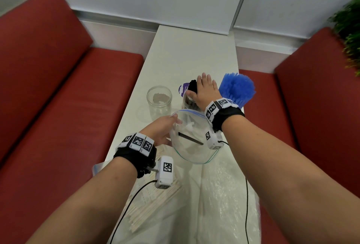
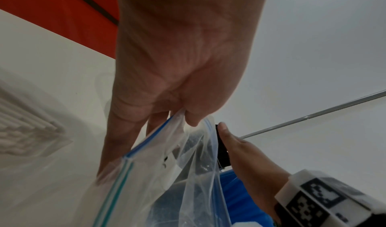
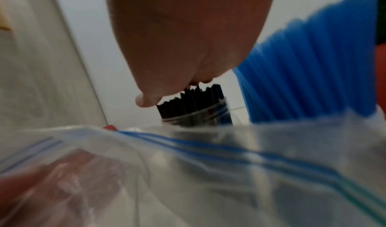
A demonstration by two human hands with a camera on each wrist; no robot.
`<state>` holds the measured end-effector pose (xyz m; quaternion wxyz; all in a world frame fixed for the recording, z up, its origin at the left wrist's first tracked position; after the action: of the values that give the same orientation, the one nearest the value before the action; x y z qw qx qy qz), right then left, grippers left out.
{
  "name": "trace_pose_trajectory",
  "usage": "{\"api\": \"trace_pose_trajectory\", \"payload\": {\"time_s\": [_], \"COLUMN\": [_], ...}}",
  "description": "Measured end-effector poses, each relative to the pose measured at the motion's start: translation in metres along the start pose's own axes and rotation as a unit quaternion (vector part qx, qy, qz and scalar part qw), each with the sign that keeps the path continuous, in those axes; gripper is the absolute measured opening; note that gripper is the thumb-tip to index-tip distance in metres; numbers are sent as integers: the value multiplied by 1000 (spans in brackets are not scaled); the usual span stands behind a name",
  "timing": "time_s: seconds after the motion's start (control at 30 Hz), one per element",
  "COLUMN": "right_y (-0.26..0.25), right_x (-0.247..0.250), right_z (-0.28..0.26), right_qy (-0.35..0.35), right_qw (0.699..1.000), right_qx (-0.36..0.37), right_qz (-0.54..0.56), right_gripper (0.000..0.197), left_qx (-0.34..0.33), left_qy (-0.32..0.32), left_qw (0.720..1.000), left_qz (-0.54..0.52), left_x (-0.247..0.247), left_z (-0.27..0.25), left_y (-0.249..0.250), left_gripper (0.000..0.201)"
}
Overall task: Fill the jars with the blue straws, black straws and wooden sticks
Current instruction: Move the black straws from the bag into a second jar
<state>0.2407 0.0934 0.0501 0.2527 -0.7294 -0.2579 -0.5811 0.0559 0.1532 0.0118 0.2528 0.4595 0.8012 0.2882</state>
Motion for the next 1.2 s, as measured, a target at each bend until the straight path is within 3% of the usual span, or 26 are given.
{"api": "trace_pose_trajectory", "payload": {"time_s": [0.07, 0.17, 0.23, 0.3, 0.4, 0.47, 0.6, 0.73, 0.8, 0.87, 0.97, 1.2], "right_y": [-7, -20, -25, -33, -49, -53, -45, -28, -18, -6, 9, 11], "right_x": [19, 65, 83, 72, 8, -29, -48, 3, 49, 97, 141, 128], "right_z": [-3, -18, -35, -55, -91, -110, -125, -121, -113, -107, -103, -86], "right_qy": [48, 174, 186, 71, -173, -204, -131, -27, 44, 140, 243, 211], "right_qw": [997, 968, 951, 955, 974, 974, 975, 967, 940, 893, 847, 862], "right_qx": [11, 54, 54, 51, 59, 58, 22, 7, -2, -10, -20, -60], "right_qz": [64, 170, 243, 285, 134, 73, 176, 252, 340, 427, 473, 458], "right_gripper": [73, 46, 34, 28, 21, 31, 23, 17, 13, 9, 9, 19], "left_qx": [-5, -11, -11, -15, -28, -37, -54, -45, -35, -28, -23, -13], "left_qy": [0, 7, 11, 12, 25, 37, 50, 48, 35, 27, 30, 24], "left_qw": [1000, 1000, 1000, 1000, 999, 998, 997, 998, 999, 999, 999, 999], "left_qz": [1, 1, -3, -8, -9, -21, -28, -17, -20, -26, -29, -35], "left_x": [0, 0, 1, 1, 2, 0, -3, -6, -8, -9, -10, -9], "left_z": [-2, -4, -6, -8, -11, -12, -15, -17, -18, -19, -20, -19], "left_y": [-1, -1, -2, -2, 1, 3, 5, -3, -7, -8, -10, -9], "left_gripper": [41, 40, 41, 42, 42, 42, 42, 41, 40, 38, 35, 41]}}
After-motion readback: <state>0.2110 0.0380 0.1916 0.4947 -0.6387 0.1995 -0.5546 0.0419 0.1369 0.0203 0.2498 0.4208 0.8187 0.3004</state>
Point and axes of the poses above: each hand's wrist, its own z-axis towards the middle knuckle, its own x-axis out of the back of the hand, y = z × x, the point moved 5 cm from there along z, towards the middle knuckle, and after that the axes turned 5 degrees about -z, right-handed, at the moved point
